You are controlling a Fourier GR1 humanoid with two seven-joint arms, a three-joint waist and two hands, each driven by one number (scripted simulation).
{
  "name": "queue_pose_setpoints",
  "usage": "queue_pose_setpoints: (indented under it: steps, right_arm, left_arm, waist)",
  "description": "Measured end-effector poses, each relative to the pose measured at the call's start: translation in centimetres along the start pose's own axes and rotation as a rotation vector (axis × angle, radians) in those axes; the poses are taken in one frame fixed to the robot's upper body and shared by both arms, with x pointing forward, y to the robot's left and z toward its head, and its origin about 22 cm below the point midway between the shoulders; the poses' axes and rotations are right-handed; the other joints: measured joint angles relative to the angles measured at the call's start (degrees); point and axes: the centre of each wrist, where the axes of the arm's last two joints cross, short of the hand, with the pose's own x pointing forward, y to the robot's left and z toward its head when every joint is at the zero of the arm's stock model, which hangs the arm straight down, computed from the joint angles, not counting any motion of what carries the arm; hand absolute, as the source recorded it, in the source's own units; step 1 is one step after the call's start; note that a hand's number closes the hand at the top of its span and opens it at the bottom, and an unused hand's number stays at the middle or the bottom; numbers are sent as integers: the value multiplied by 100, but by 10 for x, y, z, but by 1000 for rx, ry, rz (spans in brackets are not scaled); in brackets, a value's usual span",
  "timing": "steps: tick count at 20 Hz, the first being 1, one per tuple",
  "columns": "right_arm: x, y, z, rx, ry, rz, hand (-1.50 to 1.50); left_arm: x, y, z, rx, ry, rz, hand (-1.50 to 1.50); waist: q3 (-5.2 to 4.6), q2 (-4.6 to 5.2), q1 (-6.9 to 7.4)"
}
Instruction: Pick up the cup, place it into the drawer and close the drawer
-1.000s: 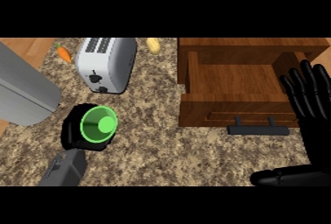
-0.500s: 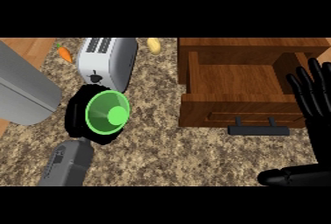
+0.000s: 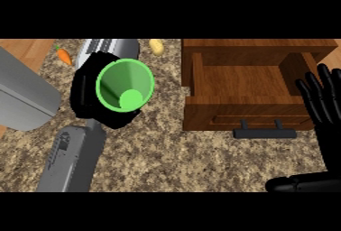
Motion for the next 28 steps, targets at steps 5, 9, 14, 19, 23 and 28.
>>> queue_pose_setpoints:
  steps: [5,9,14,19,23,28]
  right_arm:
    - [-2,5,5,-2,-3,-2,-150]
    - [-1,1,-1,-2,-3,-1,-150]
    - [-2,1,1,-4,2,-7,-150]
    - [-10,-1,-4,-2,4,-5,-150]
    - [-5,-3,-2,-7,-2,-5,-150]
    - [-9,-2,-5,7,-2,-6,-150]
  left_arm:
    - [11,-29,-39,-23,1,-28,150]
    - [26,-51,-67,-34,4,-57,150]
    - [26,-79,-89,-54,18,-88,150]
    - [15,-100,-103,-75,60,-127,150]
    - [9,-112,-114,-76,90,-150,150]
    - [-4,-124,-127,-60,122,-168,150]
  waist:
    - [1,8,-28]
    - [0,9,-25]
    - [1,13,-49]
    - [0,21,-68]
    - [0,22,-88]
    - [0,38,-141]
